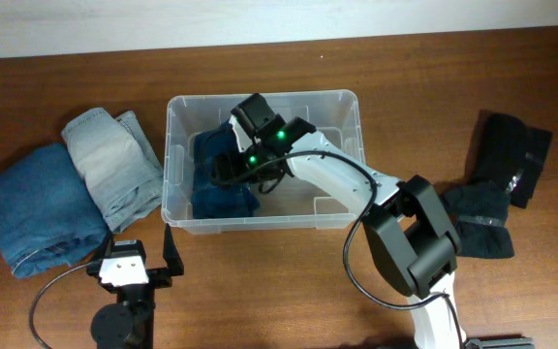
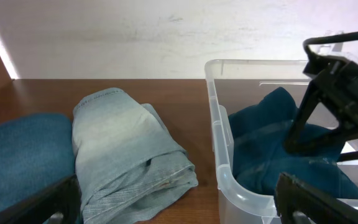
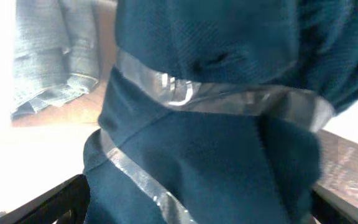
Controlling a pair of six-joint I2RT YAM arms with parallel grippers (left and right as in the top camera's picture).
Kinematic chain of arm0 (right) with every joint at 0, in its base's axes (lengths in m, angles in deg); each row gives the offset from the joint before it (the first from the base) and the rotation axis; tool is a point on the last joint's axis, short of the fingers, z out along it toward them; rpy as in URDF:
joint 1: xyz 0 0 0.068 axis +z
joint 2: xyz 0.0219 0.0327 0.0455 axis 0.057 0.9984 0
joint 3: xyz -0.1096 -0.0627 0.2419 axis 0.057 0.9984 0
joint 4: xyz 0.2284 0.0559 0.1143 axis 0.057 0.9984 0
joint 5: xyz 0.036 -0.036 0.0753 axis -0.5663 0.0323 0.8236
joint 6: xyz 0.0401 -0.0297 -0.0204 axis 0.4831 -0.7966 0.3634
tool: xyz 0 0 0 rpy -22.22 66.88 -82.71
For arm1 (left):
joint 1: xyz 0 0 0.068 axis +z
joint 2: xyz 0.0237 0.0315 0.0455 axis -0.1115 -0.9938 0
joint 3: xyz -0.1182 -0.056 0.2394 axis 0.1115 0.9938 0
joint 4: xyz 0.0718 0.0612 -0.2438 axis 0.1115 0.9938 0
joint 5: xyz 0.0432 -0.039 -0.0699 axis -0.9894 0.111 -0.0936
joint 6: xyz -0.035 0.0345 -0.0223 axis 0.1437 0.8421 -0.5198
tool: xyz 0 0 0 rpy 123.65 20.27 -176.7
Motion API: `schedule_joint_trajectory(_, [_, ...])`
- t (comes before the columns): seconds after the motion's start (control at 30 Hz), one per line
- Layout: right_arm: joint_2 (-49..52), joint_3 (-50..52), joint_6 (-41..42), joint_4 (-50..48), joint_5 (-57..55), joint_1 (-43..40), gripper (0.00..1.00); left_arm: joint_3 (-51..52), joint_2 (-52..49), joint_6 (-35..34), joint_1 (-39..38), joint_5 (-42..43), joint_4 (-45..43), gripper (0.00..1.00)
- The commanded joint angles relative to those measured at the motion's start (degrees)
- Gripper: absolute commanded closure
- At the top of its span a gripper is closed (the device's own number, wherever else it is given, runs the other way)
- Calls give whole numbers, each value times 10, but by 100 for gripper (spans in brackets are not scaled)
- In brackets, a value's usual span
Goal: Pack container
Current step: 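Open the right gripper to release the shirt and withdraw right, then lower the right gripper onto the black folded item and grasp it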
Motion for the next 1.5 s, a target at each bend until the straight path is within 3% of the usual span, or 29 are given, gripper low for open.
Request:
schedule_joint_trajectory(0.0, [-45,-16,-9,2,1,-27,8,4,3,9,3,6,-2,1])
schedule_joint_trajectory(0.27, [-102,-16,-48,23,-11,-46,7,4,3,9,3,6,-2,1])
schedule_joint_trajectory(0.53, [-218,-17,-70,106,-56,-96,7,4,3,9,3,6,-2,1])
schedule_joint_trajectory(0.63, [-268,-17,-88,173,-115,-155,4,4,3,9,3,6,-2,1])
schedule_joint_trajectory(0.83, [-304,-17,-129,264,-128,-278,4,4,3,9,3,6,-2,1])
schedule_joint_trajectory(0.97, [-305,-15,-156,321,-128,-415,2,4,3,9,3,6,-2,1])
schedule_joint_trajectory(1.3, [-305,-3,-173,366,-138,-652,1,4,3,9,3,6,-2,1])
schedule_joint_trajectory(1.47, [-305,58,-163,336,-137,-716,1,4,3,9,3,6,-2,1])
